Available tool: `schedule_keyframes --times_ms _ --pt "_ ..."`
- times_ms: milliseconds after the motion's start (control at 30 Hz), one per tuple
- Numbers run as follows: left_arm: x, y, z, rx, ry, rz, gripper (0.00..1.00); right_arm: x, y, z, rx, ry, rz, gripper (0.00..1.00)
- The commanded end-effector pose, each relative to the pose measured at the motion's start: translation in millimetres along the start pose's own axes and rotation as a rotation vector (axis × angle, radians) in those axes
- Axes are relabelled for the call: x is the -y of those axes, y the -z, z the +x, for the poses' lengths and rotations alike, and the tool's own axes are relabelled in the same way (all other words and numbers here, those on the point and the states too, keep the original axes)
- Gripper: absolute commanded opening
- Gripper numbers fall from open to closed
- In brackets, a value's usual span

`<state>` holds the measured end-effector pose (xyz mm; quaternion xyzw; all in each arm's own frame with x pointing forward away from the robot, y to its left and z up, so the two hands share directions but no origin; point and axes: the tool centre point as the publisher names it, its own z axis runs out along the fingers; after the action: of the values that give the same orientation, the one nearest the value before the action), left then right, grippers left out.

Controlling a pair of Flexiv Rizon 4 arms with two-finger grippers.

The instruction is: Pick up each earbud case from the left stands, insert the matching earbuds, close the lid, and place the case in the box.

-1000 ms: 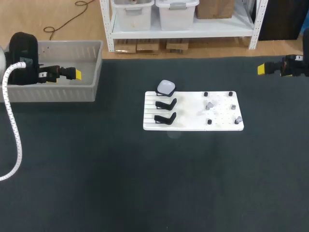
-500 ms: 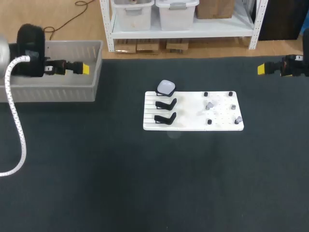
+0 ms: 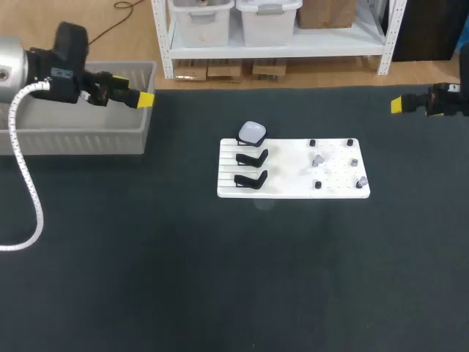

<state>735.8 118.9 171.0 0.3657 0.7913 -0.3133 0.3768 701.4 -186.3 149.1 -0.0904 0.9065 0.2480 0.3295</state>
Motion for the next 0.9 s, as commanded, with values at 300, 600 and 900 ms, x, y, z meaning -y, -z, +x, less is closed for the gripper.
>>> schedule_keyframes --times_ms 300,600,900 --pt "-6.1 -47.5 -4.2 -0.113 -0.424 0.445 1.0 -0.4 0.4 0.1 0.0 0.0 0.002 1.0" --pt "1.0 -60.4 2.4 -0.195 -0.493 0.557 1.0 -0.4 0.4 0.1 0.0 0.0 0.002 1.0" --pt "1.0 -60.4 2.4 -0.195 -0.493 0.557 1.0 -0.4 0.4 0.1 0.0 0.0 0.002 1.0"
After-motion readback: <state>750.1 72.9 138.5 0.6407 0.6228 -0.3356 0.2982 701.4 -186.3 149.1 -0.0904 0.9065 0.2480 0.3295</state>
